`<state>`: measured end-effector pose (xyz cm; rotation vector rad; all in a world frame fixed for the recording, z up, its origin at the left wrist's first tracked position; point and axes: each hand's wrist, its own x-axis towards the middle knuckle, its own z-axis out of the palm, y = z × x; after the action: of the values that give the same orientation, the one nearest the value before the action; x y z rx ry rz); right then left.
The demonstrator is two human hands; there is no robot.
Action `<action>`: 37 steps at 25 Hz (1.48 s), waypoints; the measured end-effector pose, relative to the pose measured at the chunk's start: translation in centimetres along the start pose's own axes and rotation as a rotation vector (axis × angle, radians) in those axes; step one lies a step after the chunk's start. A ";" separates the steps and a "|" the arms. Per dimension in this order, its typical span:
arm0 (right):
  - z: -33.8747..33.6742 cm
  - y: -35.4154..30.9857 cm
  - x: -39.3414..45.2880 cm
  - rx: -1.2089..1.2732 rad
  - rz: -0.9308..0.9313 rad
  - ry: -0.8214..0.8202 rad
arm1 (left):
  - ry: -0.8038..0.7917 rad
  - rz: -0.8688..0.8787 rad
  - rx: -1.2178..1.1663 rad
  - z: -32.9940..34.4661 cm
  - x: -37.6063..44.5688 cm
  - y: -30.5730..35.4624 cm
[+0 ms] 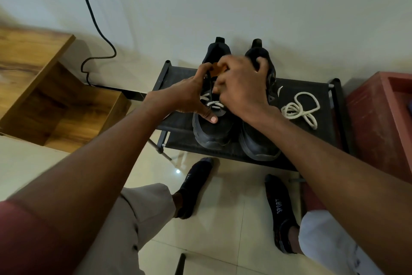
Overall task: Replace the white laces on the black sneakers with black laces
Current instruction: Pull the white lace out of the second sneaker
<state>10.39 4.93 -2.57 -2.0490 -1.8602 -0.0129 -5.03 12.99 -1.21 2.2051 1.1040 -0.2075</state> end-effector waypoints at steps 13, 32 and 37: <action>-1.0 0.2 0.5 -0.136 -0.095 -0.148 | -0.007 0.008 0.002 0.0 0.0 0.1; -1.4 -0.4 0.6 -0.111 -0.010 -0.290 | 0.013 0.037 -0.038 0.2 0.1 -0.4; -1.7 -0.1 1.2 0.451 0.412 0.087 | 0.035 0.034 -0.045 0.3 0.2 -0.9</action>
<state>10.81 5.67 -0.67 -2.0175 -1.2202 0.3824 -5.52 13.34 -2.01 2.1929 1.0793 -0.1287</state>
